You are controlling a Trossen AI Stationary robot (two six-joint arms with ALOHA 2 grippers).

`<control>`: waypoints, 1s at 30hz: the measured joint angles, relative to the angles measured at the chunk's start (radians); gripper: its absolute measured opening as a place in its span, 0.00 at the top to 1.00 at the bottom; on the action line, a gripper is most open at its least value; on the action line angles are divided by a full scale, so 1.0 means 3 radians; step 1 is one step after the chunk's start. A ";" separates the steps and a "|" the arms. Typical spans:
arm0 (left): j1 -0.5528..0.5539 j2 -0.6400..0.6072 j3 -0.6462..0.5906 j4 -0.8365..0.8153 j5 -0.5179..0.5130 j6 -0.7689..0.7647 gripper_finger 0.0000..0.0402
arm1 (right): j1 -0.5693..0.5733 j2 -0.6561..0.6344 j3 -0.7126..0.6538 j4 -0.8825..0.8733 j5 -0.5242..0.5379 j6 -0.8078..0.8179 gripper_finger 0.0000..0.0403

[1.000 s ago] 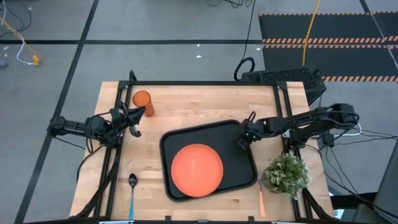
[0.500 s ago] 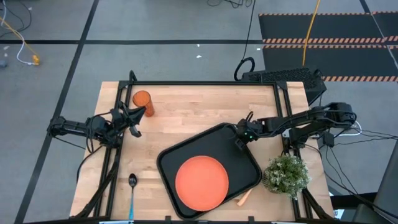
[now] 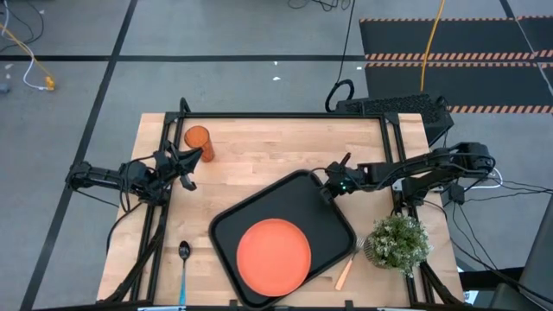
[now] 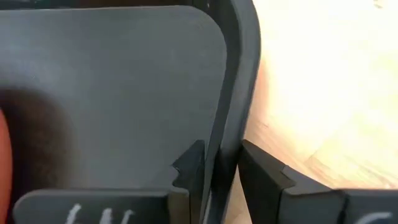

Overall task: Pick and place plate/cup/fork/spoon on tray
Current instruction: Adjust the black serving tray

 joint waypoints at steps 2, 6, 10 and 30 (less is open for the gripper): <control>0.0000 0.0000 0.0000 0.0000 0.0000 0.0000 0.92 | -0.0018 -0.0001 0.0002 -0.0055 0.0076 0.0215 0.79; 0.0000 -0.0001 0.0000 -0.0001 0.0000 -0.0001 0.92 | -0.0056 0.0009 0.0014 -0.0279 0.0238 0.0599 0.85; 0.0000 0.0000 0.0000 -0.0001 0.0000 0.0000 0.92 | -0.0065 0.0005 0.0020 -0.0413 0.0380 0.0636 0.96; -0.0001 0.0000 0.0000 -0.0004 0.0000 0.0000 0.92 | -0.0064 0.0010 0.0009 -0.0234 0.0236 0.0353 0.93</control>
